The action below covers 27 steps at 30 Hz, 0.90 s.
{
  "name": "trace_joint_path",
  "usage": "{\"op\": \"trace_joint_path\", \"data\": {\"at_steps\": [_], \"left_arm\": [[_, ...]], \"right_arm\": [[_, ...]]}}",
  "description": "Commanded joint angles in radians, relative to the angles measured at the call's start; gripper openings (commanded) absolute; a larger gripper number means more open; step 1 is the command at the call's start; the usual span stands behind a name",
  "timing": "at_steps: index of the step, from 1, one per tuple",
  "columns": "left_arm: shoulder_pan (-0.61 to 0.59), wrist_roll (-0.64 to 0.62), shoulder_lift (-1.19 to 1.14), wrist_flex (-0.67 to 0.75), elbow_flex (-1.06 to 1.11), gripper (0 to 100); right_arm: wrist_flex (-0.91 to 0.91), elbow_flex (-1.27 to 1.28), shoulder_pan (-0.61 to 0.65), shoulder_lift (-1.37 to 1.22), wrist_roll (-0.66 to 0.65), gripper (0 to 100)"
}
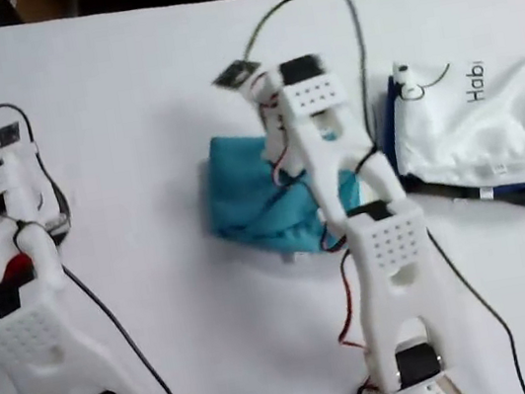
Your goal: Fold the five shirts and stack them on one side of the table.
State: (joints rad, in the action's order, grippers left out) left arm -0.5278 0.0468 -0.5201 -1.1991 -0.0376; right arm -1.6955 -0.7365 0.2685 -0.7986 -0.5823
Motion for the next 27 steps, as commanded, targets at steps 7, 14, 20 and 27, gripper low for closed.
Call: {"op": "trace_joint_path", "data": {"at_steps": [7, 14, 20, 27], "left_arm": [[0.021, -0.009, 0.037, 0.037, -0.002, 3], [0.021, -0.009, 0.037, 0.038, -0.004, 3], [0.021, -0.009, 0.037, 0.048, -0.002, 3], [0.021, -0.009, 0.037, 0.051, -0.002, 3]], "right_arm": [[-0.018, 0.232, -0.125, 0.236, -0.012, 2.2], [-0.018, 0.649, -0.099, 0.498, -0.012, 2.2], [-0.016, 0.848, -0.099, 0.677, -0.046, 2.2], [0.159, 0.830, -0.056, 0.800, -0.041, 2.2]]}}
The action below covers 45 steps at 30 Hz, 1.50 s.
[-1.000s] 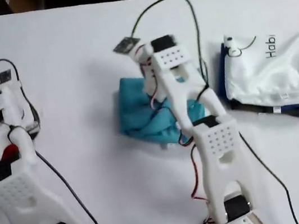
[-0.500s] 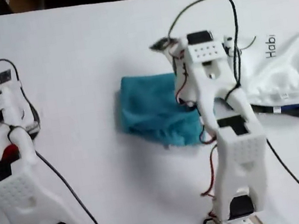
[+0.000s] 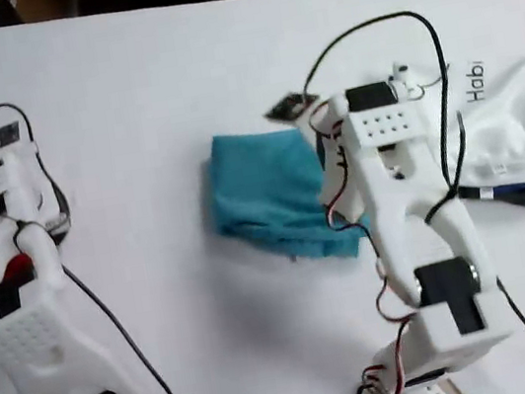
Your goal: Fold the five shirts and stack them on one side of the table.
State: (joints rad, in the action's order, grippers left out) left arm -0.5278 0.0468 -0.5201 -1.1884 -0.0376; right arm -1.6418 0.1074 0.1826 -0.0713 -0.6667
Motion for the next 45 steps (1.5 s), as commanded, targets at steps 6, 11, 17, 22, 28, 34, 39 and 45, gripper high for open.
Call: {"op": "trace_joint_path", "data": {"at_steps": [6, 11, 17, 22, 28, 34, 39, 45], "left_arm": [[0.021, -0.009, 0.035, 0.041, -0.002, 3], [0.021, -0.009, 0.035, 0.041, -0.002, 3], [0.021, -0.009, 0.035, 0.041, -0.002, 3], [0.021, -0.009, 0.035, 0.041, -0.002, 3], [0.021, -0.009, 0.035, 0.041, -0.002, 3], [0.021, -0.009, 0.035, 0.041, -0.002, 3], [0.023, -0.009, 0.035, 0.041, -0.002, 3], [0.023, -0.009, 0.035, 0.041, -0.002, 3]], "right_arm": [[0.236, -0.011, 0.202, -0.051, 0.163, 2.2], [0.176, 0.015, 0.329, -0.165, 0.166, 2.2], [0.148, 0.106, 0.358, -0.203, 0.160, 2.2], [0.140, 0.092, 0.354, -0.096, 0.158, 2.3], [0.191, 0.018, 0.243, 0.142, 0.176, 2.3], [0.272, 0.020, 0.041, 0.091, 0.354, 10.0], [0.246, 0.012, 0.027, -0.050, 0.358, 28.3], [0.321, -0.081, -0.002, -0.199, 0.450, 23.2]]}}
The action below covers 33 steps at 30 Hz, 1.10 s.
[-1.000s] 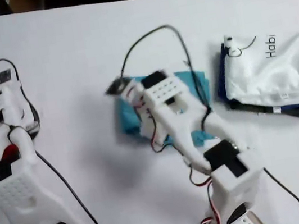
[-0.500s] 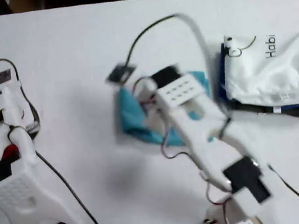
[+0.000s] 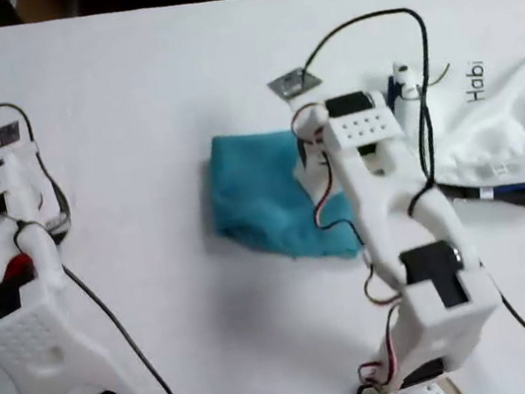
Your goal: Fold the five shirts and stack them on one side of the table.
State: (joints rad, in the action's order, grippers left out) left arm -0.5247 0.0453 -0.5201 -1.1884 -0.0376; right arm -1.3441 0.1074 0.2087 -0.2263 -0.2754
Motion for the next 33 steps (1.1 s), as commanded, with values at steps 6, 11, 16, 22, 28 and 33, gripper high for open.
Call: {"op": "trace_joint_path", "data": {"at_steps": [6, 11, 16, 22, 28, 33], "left_arm": [[0.020, -0.008, 0.035, 0.041, -0.002, 3], [0.020, -0.008, 0.035, 0.041, -0.002, 3], [0.020, -0.008, 0.035, 0.041, -0.002, 3], [0.020, -0.008, 0.035, 0.041, -0.002, 3], [0.020, -0.008, 0.035, 0.041, -0.002, 3], [0.020, -0.008, 0.035, 0.041, -0.002, 3]], "right_arm": [[0.019, -0.253, -0.084, -0.203, 0.112, 23.0], [-0.027, -0.319, -0.094, -0.309, 0.112, 23.0], [-0.042, -0.321, -0.093, -0.397, 0.114, 23.0], [-0.061, -0.322, -0.090, -0.447, 0.114, 23.0], [-0.124, -0.322, -0.081, -0.453, 0.034, 10.9], [-0.142, -0.322, -0.079, -0.449, -0.014, 1.9]]}}
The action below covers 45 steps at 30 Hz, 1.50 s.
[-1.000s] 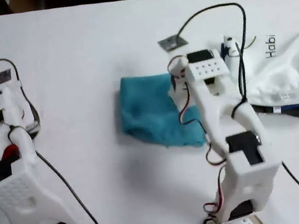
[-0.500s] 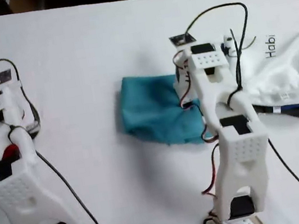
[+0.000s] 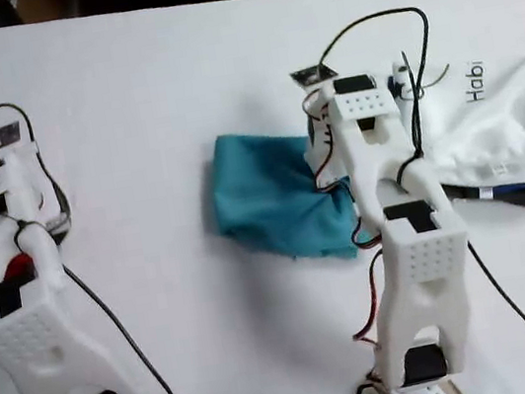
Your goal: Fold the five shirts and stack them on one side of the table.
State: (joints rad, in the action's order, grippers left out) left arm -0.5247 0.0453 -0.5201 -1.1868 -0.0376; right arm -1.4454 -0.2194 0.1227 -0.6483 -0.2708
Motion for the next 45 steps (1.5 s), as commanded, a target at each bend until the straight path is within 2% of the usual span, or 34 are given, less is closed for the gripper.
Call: {"op": "trace_joint_path", "data": {"at_steps": [1, 11, 17, 19, 24, 29, 40, 45], "left_arm": [[0.020, -0.008, 0.035, 0.040, -0.002, 3], [0.020, -0.008, 0.035, 0.049, -0.002, 3], [0.020, -0.008, 0.035, 0.052, -0.001, 3], [0.020, -0.008, 0.035, 0.052, -0.001, 3], [0.020, -0.008, 0.035, 0.052, -0.001, 3], [0.020, -0.008, 0.035, 0.052, -0.001, 3], [0.020, -0.008, 0.035, 0.052, -0.001, 3], [0.020, -0.008, 0.035, 0.052, -0.001, 3]], "right_arm": [[-0.045, 0.005, 0.005, -0.025, -0.018, 2.3], [-0.070, -0.011, 0.002, 0.035, -0.014, 3.6], [-0.113, -0.041, 0.024, 0.131, -0.018, 28.3], [-0.137, -0.041, 0.031, 0.171, -0.014, 31.9], [-0.202, -0.037, 0.027, 0.246, -0.009, 31.8], [-0.229, 0.028, 0.015, 0.254, 0.052, 31.8], [-0.005, 0.224, 0.008, 0.242, 0.112, 31.8], [-0.005, 0.178, 0.016, 0.127, 0.137, 31.8]]}}
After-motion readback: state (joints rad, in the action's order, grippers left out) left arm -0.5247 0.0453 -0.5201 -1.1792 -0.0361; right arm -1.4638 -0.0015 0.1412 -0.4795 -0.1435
